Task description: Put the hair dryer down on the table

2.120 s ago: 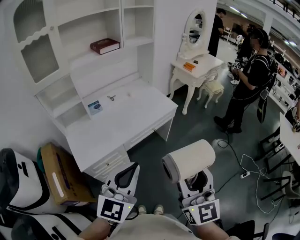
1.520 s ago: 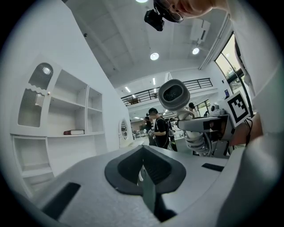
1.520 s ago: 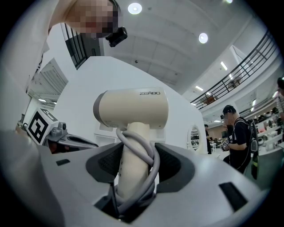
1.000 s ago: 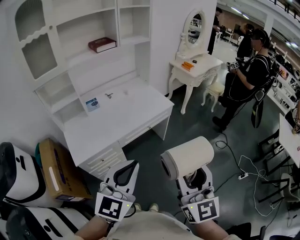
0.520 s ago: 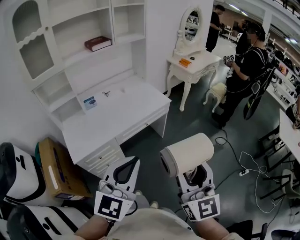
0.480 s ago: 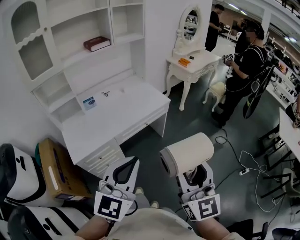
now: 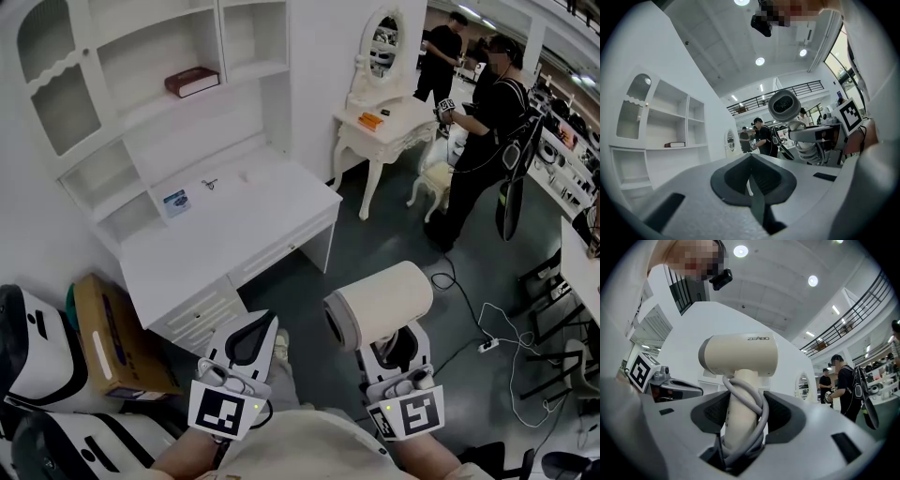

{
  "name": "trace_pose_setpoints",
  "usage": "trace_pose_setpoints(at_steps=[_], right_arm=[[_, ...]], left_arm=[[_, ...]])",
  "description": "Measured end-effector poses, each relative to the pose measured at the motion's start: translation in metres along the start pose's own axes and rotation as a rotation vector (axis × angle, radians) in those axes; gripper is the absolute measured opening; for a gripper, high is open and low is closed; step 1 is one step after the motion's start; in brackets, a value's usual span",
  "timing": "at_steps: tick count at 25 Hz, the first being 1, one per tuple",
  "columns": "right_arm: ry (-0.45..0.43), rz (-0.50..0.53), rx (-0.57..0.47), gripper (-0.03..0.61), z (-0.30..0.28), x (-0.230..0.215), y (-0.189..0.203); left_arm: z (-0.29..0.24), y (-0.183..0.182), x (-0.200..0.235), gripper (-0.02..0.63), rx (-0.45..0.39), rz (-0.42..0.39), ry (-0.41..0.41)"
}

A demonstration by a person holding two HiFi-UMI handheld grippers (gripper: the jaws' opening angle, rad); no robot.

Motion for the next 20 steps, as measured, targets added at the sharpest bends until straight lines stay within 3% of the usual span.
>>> trace_pose_setpoints(at_steps=[14,20], right_arm=[[0.006,0.005,0.026,0.212,-0.059,-0.035,0.037],[0.019,-0.002,0.044,0.212,-0.106,-0.044,0.064]], left_arm=[[-0.061,0.032,0.039,0.014,0.013,0.023,-0.005],[-0.093,0.056,0.077,0.014,0.028,0.036,0.008]])
Point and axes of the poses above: the fingertips, and each gripper's own axes: z backward along the fingers, x to its left, y out of its underside, the point moved 7 cm from there along z, backward along the fingers, and after that the axes turned 8 degrees about -x, right-handed, at the moved point
